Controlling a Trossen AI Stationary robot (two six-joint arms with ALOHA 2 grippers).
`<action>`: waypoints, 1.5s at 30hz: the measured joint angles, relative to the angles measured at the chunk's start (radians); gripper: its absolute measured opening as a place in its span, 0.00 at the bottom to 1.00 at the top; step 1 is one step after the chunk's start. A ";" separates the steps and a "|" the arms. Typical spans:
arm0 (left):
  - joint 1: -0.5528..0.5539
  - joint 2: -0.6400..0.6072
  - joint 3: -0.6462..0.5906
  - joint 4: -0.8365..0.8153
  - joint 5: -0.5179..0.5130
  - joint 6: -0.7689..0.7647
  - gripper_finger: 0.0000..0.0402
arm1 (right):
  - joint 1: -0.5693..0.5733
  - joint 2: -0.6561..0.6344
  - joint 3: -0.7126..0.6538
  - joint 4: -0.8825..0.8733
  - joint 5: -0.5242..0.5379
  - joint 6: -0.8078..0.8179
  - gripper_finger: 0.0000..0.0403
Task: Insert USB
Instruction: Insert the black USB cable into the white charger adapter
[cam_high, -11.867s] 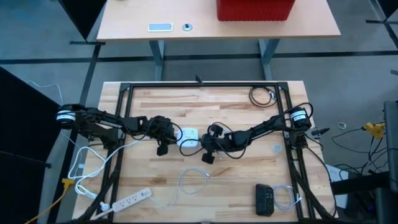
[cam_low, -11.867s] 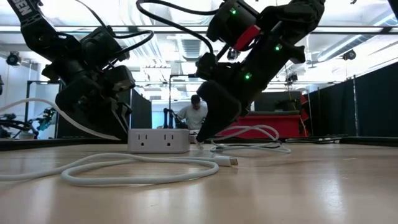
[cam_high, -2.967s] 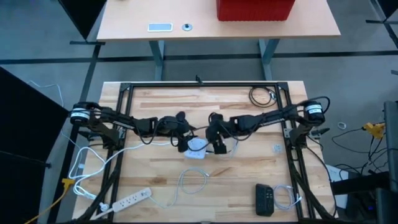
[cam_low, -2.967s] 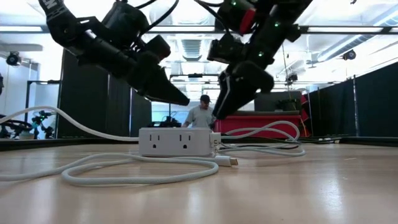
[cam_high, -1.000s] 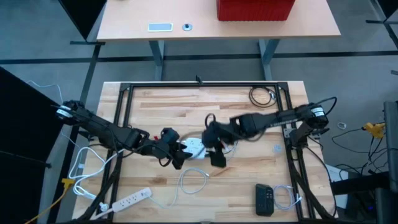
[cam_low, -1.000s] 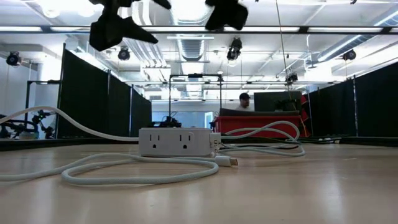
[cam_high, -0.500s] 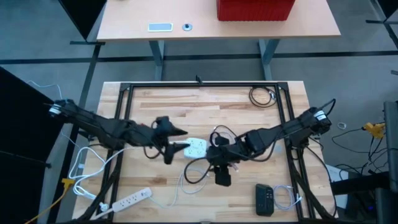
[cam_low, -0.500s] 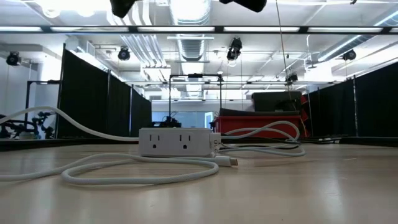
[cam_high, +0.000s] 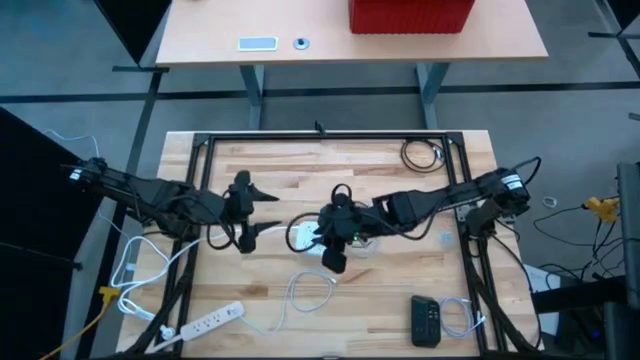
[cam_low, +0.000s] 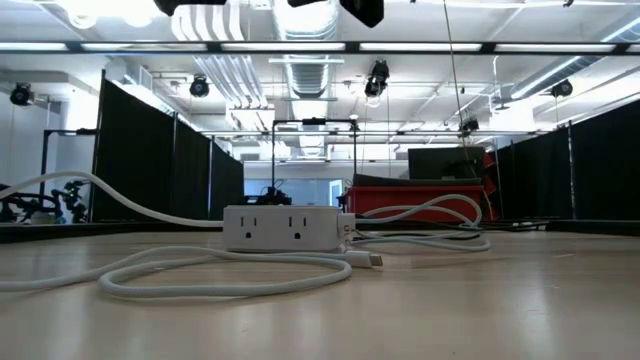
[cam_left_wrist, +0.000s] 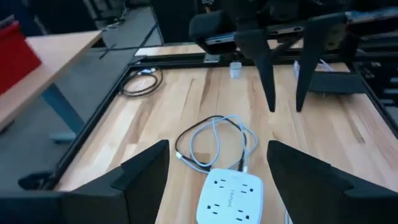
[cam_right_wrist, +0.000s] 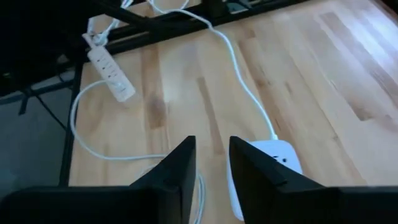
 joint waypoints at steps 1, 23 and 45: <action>0.001 0.000 0.000 -0.006 -0.002 -0.001 0.64 | -0.008 0.000 0.002 -0.008 -0.001 -0.007 0.17; 0.247 0.016 -0.061 -0.066 -0.039 0.109 0.03 | -0.156 -0.112 0.006 -0.739 0.257 -0.061 0.00; 0.383 0.244 -0.058 0.038 -0.040 -0.147 0.03 | -0.719 -0.120 -0.417 -0.647 0.235 -0.499 0.01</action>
